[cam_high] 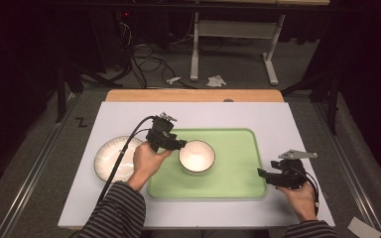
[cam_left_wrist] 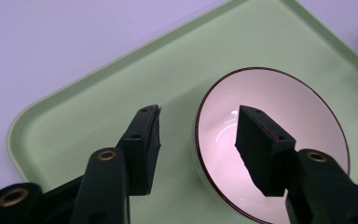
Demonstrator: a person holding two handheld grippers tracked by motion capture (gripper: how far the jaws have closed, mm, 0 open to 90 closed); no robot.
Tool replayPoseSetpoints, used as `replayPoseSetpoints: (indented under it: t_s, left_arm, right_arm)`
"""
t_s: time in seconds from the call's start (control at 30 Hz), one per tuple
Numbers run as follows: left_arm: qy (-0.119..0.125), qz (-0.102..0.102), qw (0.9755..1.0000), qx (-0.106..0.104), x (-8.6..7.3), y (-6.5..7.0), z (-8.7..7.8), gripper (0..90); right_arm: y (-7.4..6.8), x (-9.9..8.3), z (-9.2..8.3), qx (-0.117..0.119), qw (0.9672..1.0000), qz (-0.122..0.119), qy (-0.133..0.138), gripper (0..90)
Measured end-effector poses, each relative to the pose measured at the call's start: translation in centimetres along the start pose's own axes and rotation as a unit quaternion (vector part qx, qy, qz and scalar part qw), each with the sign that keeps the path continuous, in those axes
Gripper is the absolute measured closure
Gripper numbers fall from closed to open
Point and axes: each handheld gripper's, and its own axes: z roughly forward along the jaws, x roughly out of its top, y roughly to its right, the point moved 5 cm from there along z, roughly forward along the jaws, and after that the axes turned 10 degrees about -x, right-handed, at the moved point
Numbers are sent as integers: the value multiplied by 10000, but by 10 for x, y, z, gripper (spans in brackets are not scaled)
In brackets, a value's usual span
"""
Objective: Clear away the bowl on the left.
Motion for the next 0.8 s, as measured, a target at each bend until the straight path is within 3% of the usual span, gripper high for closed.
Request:
replayPoseSetpoints:
  t_s: [0.63, 0.67, 0.8]
  left_arm:
    - [-15, 159, 9998, -153, 1, 9, -20, 486]
    - [147, 236, 9994, -189, 1, 10, -23, 489]
    - [246, 278, 9991, -208, -1, 8, -28, 488]
  right_arm:
    - [0, 1, 3, 32, 10000, 9, -42, 362]
    - [1, 1, 3, 22, 10000, 20, -47, 362]
    - [0, 1, 2, 21, 10000, -18, -56, 363]
